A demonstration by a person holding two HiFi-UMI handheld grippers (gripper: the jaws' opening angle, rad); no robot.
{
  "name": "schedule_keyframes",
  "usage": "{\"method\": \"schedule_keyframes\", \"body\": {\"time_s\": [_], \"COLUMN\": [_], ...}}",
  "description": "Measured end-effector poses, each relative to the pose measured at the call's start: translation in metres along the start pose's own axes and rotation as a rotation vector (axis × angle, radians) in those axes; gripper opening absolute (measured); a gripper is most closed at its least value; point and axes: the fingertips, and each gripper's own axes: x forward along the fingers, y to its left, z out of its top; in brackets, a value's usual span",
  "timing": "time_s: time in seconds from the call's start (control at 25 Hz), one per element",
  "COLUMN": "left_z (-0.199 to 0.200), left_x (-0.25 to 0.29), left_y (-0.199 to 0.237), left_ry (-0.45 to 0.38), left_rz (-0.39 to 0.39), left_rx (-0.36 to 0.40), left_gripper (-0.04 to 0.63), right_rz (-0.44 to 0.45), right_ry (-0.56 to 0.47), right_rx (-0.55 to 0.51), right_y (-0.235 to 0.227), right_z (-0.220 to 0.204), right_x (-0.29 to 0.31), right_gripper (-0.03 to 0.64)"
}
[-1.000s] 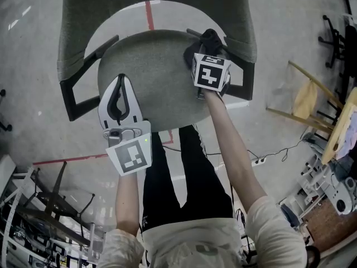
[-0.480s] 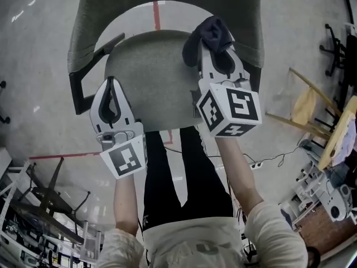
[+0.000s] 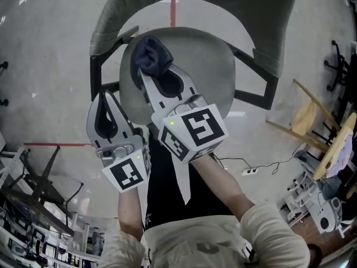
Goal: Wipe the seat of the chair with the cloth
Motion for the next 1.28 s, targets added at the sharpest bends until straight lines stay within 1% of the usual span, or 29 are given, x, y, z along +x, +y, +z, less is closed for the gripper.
{"method": "schedule_keyframes", "body": {"time_s": [0.08, 0.16, 0.32, 0.48, 0.6, 0.72, 0.88, 1.12, 1.28], "left_z": [-0.002, -0.01, -0.019, -0.028, -0.029, -0.035, -0.041, -0.036, -0.025], "left_x": [-0.005, -0.011, -0.018, -0.023, -0.023, -0.025, -0.022, -0.015, -0.004], "left_y": [0.013, 0.028, 0.049, 0.06, 0.062, 0.062, 0.063, 0.061, 0.048], "left_ry": [-0.006, 0.021, 0.037, 0.051, 0.044, 0.068, 0.08, 0.071, 0.038], "left_rz": [0.024, 0.057, 0.094, 0.109, 0.107, 0.102, 0.094, 0.08, 0.035], "left_rx": [-0.007, 0.002, 0.001, -0.015, -0.029, -0.027, -0.029, -0.017, -0.034], "left_gripper": [0.015, 0.015, 0.015, 0.015, 0.015, 0.015, 0.015, 0.015, 0.015], "right_rz": [0.047, 0.08, 0.106, 0.095, 0.06, 0.029, 0.001, -0.025, -0.046], "right_ry": [0.06, 0.126, 0.257, 0.382, 0.462, 0.507, 0.527, 0.543, 0.546], "right_rx": [0.041, 0.077, 0.155, 0.247, 0.262, 0.23, 0.184, 0.163, 0.163], "right_y": [0.019, 0.032, 0.039, 0.028, 0.013, 0.0, -0.009, -0.013, -0.021], "right_z": [-0.029, -0.058, -0.112, -0.159, -0.186, -0.202, -0.209, -0.211, -0.21], "right_x": [0.014, 0.027, 0.051, 0.072, 0.082, 0.086, 0.094, 0.096, 0.092], "right_gripper": [0.057, 0.057, 0.057, 0.057, 0.057, 0.057, 0.057, 0.057, 0.057]}}
